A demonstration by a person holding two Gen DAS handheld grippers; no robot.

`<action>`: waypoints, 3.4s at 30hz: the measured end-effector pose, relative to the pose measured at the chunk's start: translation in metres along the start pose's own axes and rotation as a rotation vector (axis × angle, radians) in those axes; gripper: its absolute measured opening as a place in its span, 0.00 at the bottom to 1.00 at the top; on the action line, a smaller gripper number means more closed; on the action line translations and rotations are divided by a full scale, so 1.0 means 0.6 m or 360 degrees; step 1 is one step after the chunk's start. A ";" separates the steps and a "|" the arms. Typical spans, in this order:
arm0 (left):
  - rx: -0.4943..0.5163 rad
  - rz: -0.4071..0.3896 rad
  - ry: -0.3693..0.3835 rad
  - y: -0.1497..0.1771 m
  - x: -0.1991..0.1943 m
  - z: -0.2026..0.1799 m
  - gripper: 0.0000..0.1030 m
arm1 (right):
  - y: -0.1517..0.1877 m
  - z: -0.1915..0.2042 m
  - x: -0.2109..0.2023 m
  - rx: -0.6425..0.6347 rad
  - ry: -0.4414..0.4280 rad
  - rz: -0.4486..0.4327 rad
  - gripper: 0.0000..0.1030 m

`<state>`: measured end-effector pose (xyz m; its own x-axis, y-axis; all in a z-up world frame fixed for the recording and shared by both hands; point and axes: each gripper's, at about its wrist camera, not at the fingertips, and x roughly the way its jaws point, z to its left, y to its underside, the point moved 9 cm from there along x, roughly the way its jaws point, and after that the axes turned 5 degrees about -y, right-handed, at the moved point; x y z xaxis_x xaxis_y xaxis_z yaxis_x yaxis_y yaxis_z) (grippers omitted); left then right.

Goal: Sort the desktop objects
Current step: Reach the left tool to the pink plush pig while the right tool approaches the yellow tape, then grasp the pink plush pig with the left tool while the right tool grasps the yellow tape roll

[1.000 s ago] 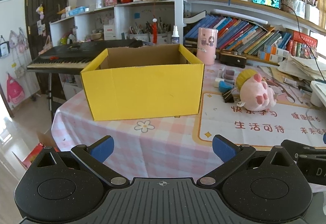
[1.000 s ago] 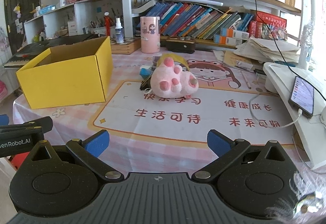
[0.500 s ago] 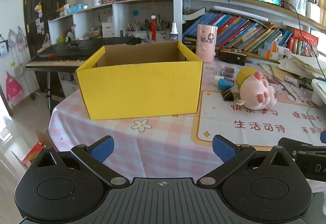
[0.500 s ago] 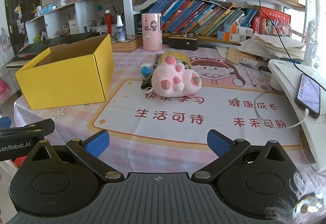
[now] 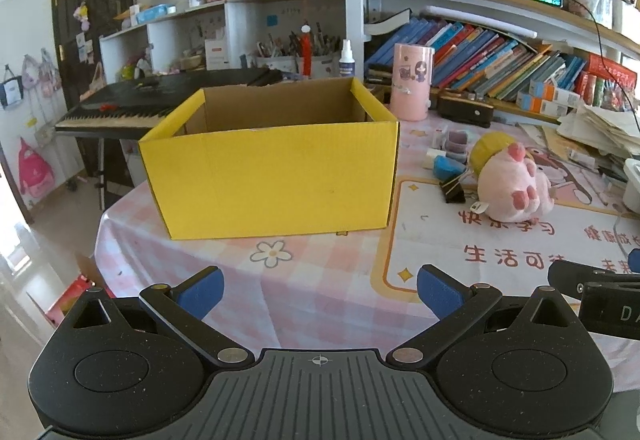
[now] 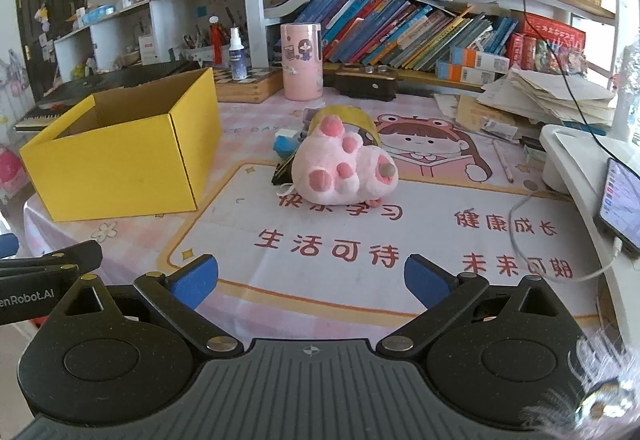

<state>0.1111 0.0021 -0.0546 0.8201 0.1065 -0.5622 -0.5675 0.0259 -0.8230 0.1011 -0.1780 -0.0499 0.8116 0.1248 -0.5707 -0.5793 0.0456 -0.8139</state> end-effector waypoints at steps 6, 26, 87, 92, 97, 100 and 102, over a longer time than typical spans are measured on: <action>0.0022 0.0011 -0.0014 -0.007 0.011 -0.026 1.00 | -0.017 -0.017 0.014 -0.0031 -0.0032 -0.0011 0.98; 0.0064 -0.0008 0.0106 -0.043 0.047 -0.179 1.00 | -0.090 -0.159 0.052 -0.0052 -0.0003 -0.0089 0.99; -0.0163 0.0167 0.0286 -0.080 0.130 -0.274 0.56 | -0.132 -0.284 0.149 -0.0050 -0.0173 0.0023 1.00; -0.0225 0.0151 0.0219 -0.071 0.113 -0.248 0.55 | -0.125 -0.254 0.189 -0.0219 -0.0209 0.0099 1.00; -0.0317 0.0104 0.0189 -0.080 0.092 -0.223 0.55 | -0.127 -0.226 0.224 -0.0368 -0.0250 0.0131 1.00; -0.0362 0.0098 0.0171 -0.079 0.087 -0.212 0.55 | -0.132 -0.212 0.246 -0.0450 -0.0258 0.0132 0.98; -0.0385 0.0099 0.0156 -0.074 0.083 -0.204 0.55 | -0.134 -0.204 0.263 -0.0507 -0.0261 0.0146 0.98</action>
<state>0.1860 -0.1153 -0.0558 0.7939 0.0035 -0.6080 -0.5929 -0.2170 -0.7755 0.2849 -0.2832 -0.0879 0.7196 0.2722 -0.6388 -0.5755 -0.2811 -0.7680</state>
